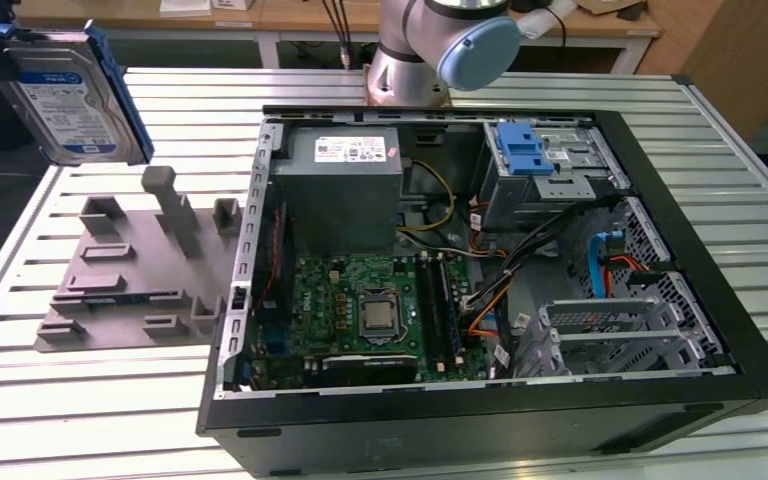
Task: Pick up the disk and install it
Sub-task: 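Pick up the disk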
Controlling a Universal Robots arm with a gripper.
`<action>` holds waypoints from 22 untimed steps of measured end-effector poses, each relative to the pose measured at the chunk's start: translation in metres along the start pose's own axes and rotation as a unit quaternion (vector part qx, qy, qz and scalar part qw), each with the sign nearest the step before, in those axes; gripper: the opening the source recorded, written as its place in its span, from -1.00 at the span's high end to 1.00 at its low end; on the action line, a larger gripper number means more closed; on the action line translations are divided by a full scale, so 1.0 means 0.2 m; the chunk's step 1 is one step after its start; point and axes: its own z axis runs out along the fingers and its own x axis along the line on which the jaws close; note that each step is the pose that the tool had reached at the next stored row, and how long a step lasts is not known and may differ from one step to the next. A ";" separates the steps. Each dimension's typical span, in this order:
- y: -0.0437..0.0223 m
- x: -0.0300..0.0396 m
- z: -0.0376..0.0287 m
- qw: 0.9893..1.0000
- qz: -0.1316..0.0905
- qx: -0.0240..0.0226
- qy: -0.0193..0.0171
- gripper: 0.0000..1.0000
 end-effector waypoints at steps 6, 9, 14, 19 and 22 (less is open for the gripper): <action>0.000 0.000 -0.012 1.000 0.000 0.000 0.000 0.27; 0.000 0.000 -0.019 1.000 0.000 0.000 0.000 0.27; 0.000 0.000 -0.031 1.000 0.000 0.000 0.000 0.27; 0.000 -0.001 -0.051 1.000 0.000 0.000 0.000 0.27; 0.000 -0.001 -0.071 1.000 0.000 0.000 0.000 0.27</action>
